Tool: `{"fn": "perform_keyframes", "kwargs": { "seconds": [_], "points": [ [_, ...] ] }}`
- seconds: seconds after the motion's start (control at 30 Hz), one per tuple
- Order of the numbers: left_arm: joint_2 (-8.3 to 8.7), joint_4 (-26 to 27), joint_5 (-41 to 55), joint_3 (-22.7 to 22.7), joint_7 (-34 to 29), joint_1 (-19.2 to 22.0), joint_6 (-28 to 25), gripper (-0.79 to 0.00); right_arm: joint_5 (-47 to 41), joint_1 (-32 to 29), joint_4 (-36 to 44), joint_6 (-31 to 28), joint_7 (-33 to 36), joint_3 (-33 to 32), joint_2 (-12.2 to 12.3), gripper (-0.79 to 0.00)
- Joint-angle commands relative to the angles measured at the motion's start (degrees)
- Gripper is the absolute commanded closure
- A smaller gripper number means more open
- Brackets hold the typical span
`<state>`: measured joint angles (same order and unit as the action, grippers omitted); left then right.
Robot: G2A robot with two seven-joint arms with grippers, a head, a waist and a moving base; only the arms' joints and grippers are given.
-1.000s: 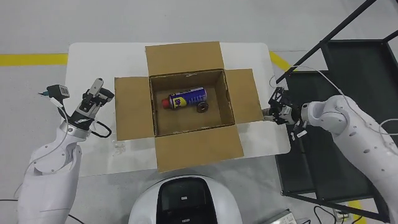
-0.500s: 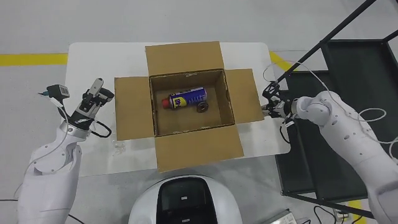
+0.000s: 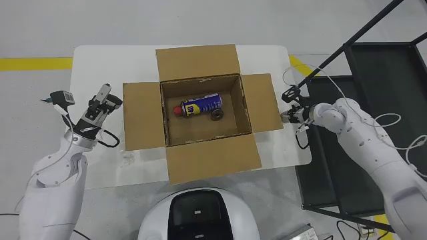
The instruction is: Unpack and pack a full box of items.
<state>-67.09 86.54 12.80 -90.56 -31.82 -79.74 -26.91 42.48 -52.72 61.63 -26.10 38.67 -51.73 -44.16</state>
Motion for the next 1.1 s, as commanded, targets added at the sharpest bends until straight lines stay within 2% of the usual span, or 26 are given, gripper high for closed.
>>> {"fn": "perform_keyframes", "kwargs": {
  "seconds": [0.0,0.07,0.1,0.13,0.17,0.37,0.43,0.47,0.5,0.53,0.83,0.97,1.07],
  "points": [
    [0.0,0.0,0.0,0.0,0.0,0.0,0.0,-0.785,0.41,0.32,-0.68,0.51,-0.13,0.33,-0.34,0.0],
    [0.0,0.0,0.0,0.0,0.0,0.0,0.0,-0.785,-0.16,0.45,-1.46,0.9,-1.02,0.37,-0.7,0.0],
    [0.0,0.0,0.0,0.0,0.0,0.0,0.0,-0.785,0.27,0.59,-1.59,1.34,-0.88,0.55,-0.85,-0.031],
    [0.0,0.0,0.0,0.0,0.0,0.0,0.0,-0.785,0.33,0.7,-1.74,1.53,-0.83,0.66,-1.0,-0.135],
    [0.0,0.0,0.0,0.0,0.0,0.0,0.0,-0.785,0.29,0.78,-2.05,1.76,-0.83,0.75,-1.16,-0.172],
    [0.0,0.0,0.0,0.0,0.0,0.0,0.0,-0.785,1.12,1.57,-3.24,2.86,-0.1,1.51,-2.07,-0.219],
    [0.0,0.0,0.0,0.0,0.0,0.0,0.0,-0.785,1.08,1.79,-3.67,2.79,-0.12,1.65,-2.36,-0.268],
    [0.0,0.0,0.0,0.0,0.0,0.0,0.0,-0.785,0.87,1.86,-3.87,2.61,-0.31,1.64,-2.48,-0.366],
    [0.0,0.0,0.0,0.0,0.0,0.0,0.0,-0.785,0.78,1.9,-4.05,2.49,-0.48,1.62,-2.59,-0.619],
    [0.0,0.0,0.0,0.0,0.0,0.0,0.0,-0.785,0.69,1.97,-4.06,2.5,-0.72,1.45,-2.65,-0.785],
    [0.0,0.0,0.0,0.0,0.0,0.0,0.0,-0.785,0.69,-1.89,1.07,2.86,-3.7,-4.56,-0.72,-0.785],
    [0.0,0.0,0.0,0.0,0.0,0.0,0.0,-0.785,1.61,-6.62,8.47,5.15,-6.25,-9.72,1.06,-0.785],
    [0.0,0.0,0.0,0.0,0.0,0.0,0.0,-0.785,3.58,-11.8,16.17,9.34,-7.3,-14.23,2.49,-0.785]
  ]
}}
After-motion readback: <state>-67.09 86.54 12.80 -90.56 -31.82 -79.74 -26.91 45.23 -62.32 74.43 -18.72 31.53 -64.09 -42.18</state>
